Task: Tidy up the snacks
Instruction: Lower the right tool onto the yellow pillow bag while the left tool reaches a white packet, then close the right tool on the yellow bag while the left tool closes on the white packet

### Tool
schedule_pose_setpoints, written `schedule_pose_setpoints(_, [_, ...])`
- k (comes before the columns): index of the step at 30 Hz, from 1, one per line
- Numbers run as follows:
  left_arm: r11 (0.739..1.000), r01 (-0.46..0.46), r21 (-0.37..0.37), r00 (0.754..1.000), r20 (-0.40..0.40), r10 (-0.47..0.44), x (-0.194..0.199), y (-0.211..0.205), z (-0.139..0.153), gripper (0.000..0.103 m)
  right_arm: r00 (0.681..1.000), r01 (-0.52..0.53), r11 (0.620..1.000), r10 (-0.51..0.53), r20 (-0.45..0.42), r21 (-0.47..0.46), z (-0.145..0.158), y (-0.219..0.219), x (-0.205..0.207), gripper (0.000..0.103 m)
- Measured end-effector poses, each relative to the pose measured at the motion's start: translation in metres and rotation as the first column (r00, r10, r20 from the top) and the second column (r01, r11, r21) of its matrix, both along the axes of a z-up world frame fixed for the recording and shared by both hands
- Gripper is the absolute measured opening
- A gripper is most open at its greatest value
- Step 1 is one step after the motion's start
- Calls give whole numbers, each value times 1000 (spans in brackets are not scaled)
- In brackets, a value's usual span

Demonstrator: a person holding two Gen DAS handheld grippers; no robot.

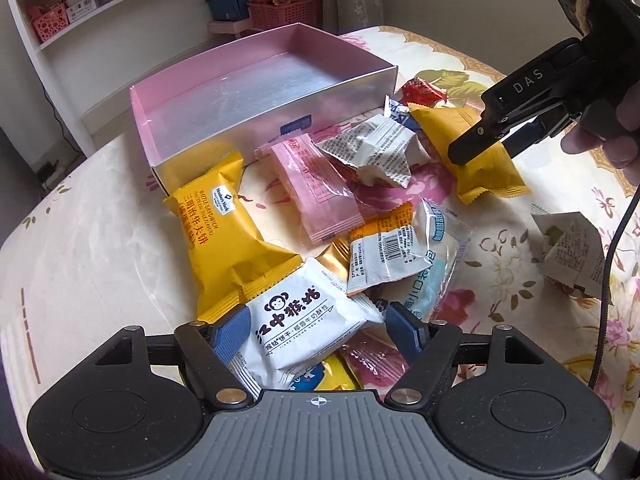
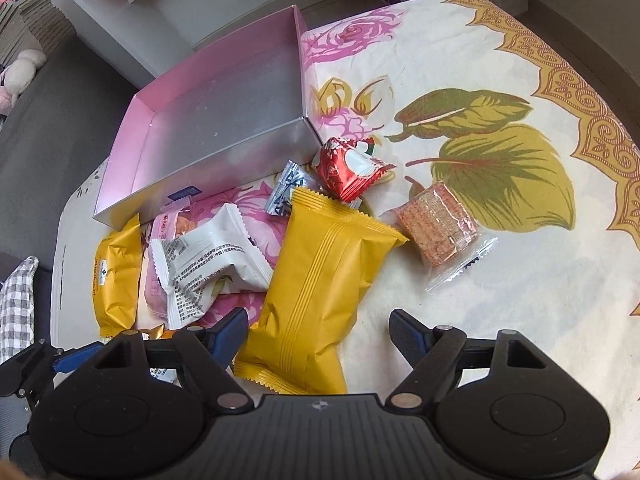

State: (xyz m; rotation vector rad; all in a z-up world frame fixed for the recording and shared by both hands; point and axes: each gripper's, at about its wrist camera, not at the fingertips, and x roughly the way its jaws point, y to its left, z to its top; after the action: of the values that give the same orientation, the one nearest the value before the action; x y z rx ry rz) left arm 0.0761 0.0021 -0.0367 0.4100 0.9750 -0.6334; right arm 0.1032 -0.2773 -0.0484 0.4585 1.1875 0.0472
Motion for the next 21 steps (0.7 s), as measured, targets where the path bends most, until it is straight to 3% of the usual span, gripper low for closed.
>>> schedule_pose_setpoints(6, [1000, -6, 20, 1000, 24, 5, -1, -2, -4, 76, 1000, -15, 999, 15, 16, -29, -3, 7, 2, 70])
schedule_pose_setpoints(8, [1000, -19, 19, 999, 33, 18, -1, -1, -6, 77, 999, -24, 998, 25, 27, -51, -2, 10, 2, 65])
schedule_pose_setpoints(10, [999, -26, 25, 999, 44, 25, -2, 0, -7, 77, 998, -40, 997, 42, 38, -64, -2, 12, 2, 51])
schedule_pose_setpoints(12, [998, -34, 48, 997, 63, 31, -3, 0, -8, 76, 998, -41, 998, 43, 37, -53, -1, 12, 1, 44])
schedule_pose_setpoints(18, [996, -66, 60, 993, 99, 59, -6, 5, -5, 56, 998, -48, 998, 49, 40, -42, 2, 11, -1, 38])
schedule_pose_setpoints(19, [995, -73, 64, 992, 108, 66, -6, 6, -4, 36, 998, -46, 998, 48, 41, -38, 3, 10, -2, 37])
schedule_pose_setpoints(21, [992, -101, 73, 988, 121, 92, -6, 8, -3, 28, 998, -41, 999, 43, 46, -29, 6, 9, -3, 35])
